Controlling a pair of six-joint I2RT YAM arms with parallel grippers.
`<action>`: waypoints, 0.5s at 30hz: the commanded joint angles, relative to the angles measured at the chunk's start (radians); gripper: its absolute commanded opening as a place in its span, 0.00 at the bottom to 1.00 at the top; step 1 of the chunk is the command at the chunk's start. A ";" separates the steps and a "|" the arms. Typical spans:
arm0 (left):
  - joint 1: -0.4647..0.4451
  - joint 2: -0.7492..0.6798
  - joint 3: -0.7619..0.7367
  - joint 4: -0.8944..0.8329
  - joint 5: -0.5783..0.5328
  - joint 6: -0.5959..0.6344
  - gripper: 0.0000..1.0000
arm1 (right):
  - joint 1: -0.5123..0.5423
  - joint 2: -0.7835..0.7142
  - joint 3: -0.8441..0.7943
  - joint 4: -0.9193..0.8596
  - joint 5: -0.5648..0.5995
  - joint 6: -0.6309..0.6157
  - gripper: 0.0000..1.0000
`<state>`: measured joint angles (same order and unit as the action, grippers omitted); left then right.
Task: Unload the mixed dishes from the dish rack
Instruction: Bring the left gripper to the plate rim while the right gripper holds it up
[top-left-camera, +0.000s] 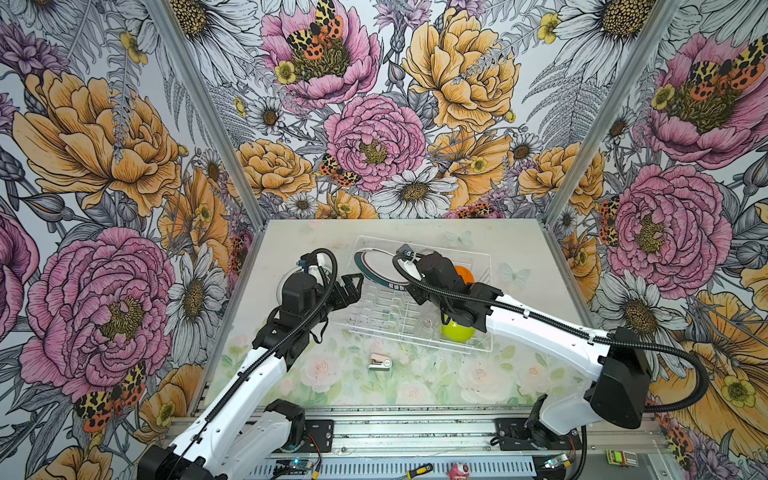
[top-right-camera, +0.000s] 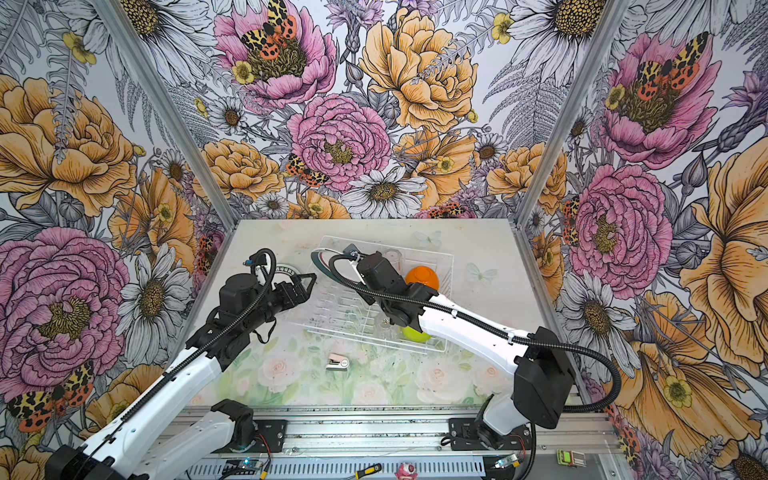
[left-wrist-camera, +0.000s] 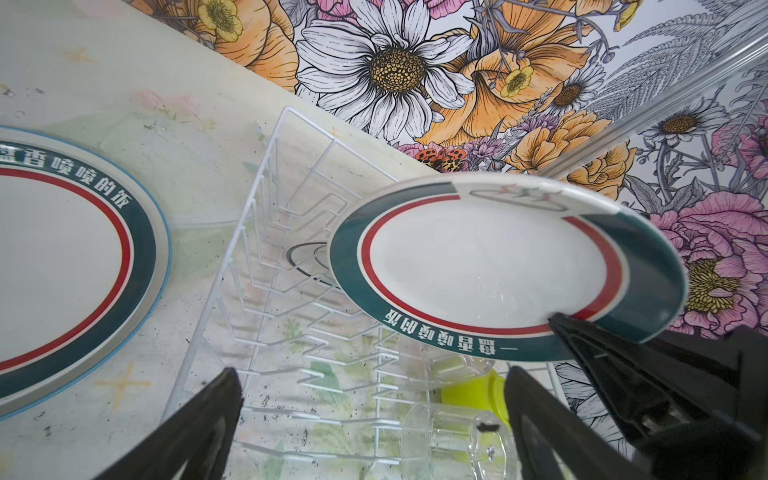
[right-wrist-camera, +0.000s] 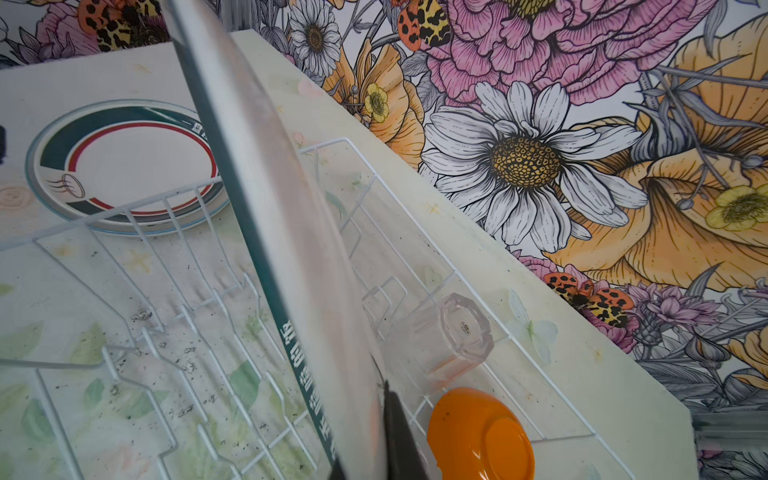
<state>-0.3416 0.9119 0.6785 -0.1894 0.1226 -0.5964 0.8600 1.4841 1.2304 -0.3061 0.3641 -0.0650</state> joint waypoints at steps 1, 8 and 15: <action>0.010 0.014 -0.009 0.029 0.001 -0.011 0.99 | -0.023 -0.079 0.000 0.074 -0.047 0.098 0.00; 0.005 0.042 -0.008 0.055 0.028 -0.021 0.99 | -0.062 -0.172 -0.027 0.090 -0.147 0.232 0.00; 0.000 0.061 -0.009 0.092 0.065 -0.030 0.99 | -0.121 -0.208 -0.032 0.096 -0.263 0.356 0.00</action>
<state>-0.3420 0.9672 0.6785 -0.1551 0.1463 -0.6056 0.7494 1.3090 1.1992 -0.2947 0.1753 0.1986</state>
